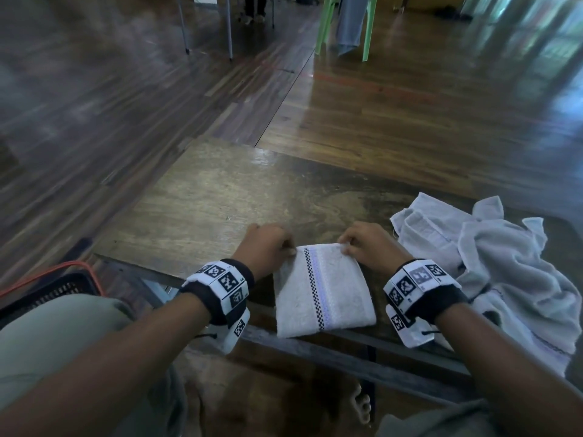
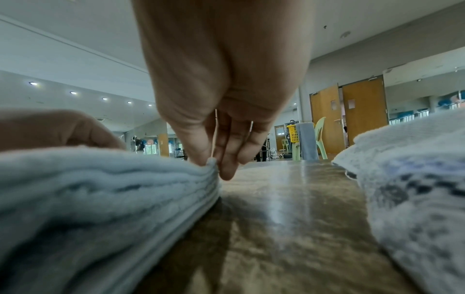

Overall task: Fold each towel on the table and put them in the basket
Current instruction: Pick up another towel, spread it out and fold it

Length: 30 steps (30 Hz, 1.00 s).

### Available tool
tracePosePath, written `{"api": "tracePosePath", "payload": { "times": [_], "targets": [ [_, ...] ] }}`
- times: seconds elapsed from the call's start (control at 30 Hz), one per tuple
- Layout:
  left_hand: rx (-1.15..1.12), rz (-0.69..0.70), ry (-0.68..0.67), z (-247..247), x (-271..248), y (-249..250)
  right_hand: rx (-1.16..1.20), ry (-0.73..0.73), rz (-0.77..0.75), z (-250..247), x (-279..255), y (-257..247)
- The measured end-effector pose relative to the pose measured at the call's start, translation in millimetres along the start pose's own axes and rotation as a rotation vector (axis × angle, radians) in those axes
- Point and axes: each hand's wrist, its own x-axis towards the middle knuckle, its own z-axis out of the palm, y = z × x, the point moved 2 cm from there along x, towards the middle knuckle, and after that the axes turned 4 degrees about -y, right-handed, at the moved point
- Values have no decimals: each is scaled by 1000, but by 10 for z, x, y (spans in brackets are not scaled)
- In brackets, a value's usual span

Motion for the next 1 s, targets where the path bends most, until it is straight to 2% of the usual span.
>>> {"api": "tracePosePath", "payload": {
  "times": [0.23,0.33,0.47,0.8,0.9,1.0],
  "targets": [
    [95,50,57,22,50,29,42,0,-100,-22,39,33],
    [101,77,85,50,38,16,157,25,-77,-24,20,59],
    [93,95,99,69,24,15,184,53,-37,-28,24,50],
    [-133,-44,5,128,86,-40,184,78,-4,56,57,43],
    [-160,-82,-1,146,100,-70,78,84,23,100,56,31],
    [-128,-92,2,136,87,-66,-180,112,-7,137,-15,-41]
  ]
}}
